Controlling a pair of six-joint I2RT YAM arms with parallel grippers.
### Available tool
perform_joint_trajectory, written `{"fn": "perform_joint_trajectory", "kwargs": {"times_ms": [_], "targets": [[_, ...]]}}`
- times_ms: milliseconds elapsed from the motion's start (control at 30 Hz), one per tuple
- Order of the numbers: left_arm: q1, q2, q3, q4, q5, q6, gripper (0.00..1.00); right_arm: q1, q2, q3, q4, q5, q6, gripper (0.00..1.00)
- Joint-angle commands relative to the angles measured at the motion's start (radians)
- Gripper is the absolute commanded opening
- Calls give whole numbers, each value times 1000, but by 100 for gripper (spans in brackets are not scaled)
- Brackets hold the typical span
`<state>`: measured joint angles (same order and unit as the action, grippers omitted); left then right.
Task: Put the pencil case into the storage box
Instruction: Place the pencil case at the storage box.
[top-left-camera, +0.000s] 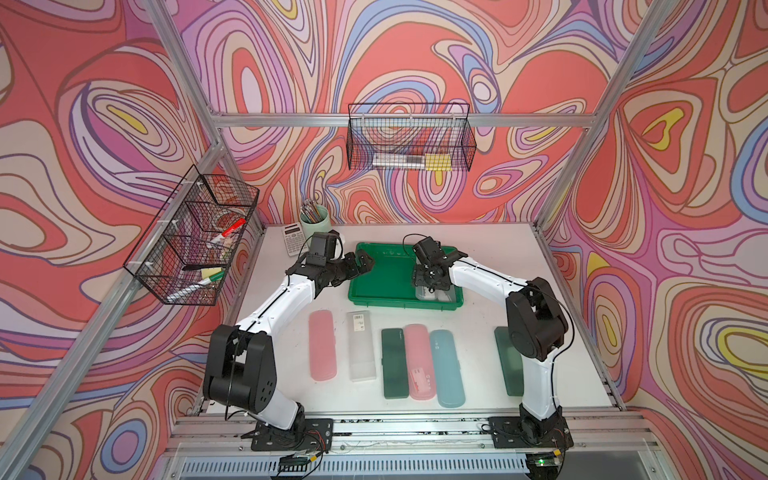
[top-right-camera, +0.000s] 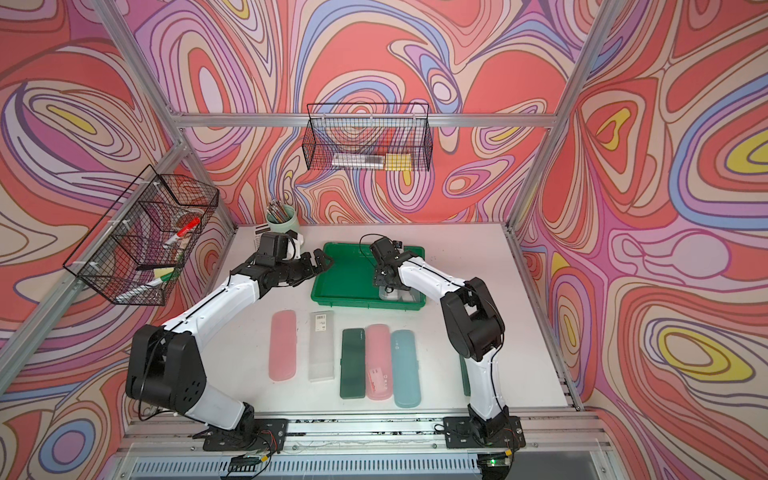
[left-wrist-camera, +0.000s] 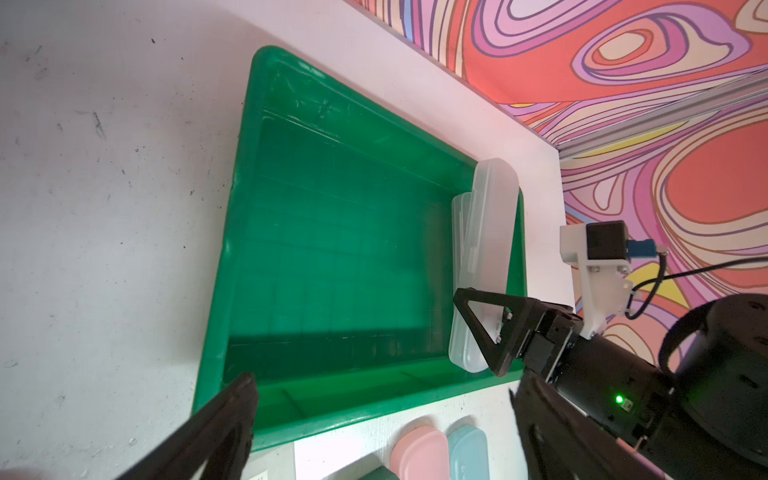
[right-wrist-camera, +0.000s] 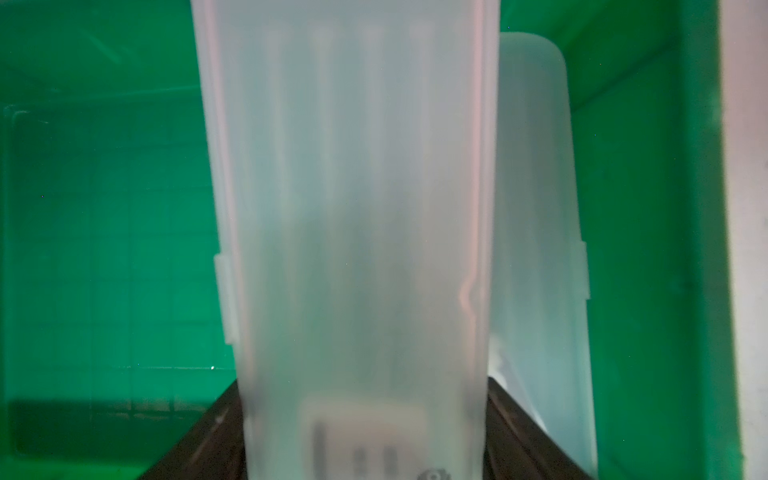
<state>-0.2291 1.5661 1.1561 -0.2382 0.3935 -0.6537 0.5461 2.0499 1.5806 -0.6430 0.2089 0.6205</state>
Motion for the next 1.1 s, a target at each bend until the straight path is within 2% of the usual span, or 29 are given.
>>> {"fn": "perform_joint_trajectory", "kwargs": {"times_ms": [0, 100, 367, 600, 800, 933, 1067], "targets": [[5, 23, -8, 49, 30, -6, 99, 5, 36, 37, 31, -3, 20, 63], [5, 30, -9, 53, 33, -8, 99, 5, 58, 43, 39, -7, 21, 63], [6, 27, -15, 17, -7, 26, 99, 14, 92, 71, 34, -39, -5, 80], [11, 17, -54, 34, 2, 13, 99, 17, 78, 98, -4, 1, -8, 87], [18, 13, -62, 23, -11, 28, 99, 17, 41, 124, -42, 55, -27, 88], [51, 1, -82, 22, -35, 12, 99, 18, 31, 165, -39, 24, -72, 82], [113, 6, -126, 79, 35, -22, 99, 28, 94, 255, -81, 33, -97, 82]]}}
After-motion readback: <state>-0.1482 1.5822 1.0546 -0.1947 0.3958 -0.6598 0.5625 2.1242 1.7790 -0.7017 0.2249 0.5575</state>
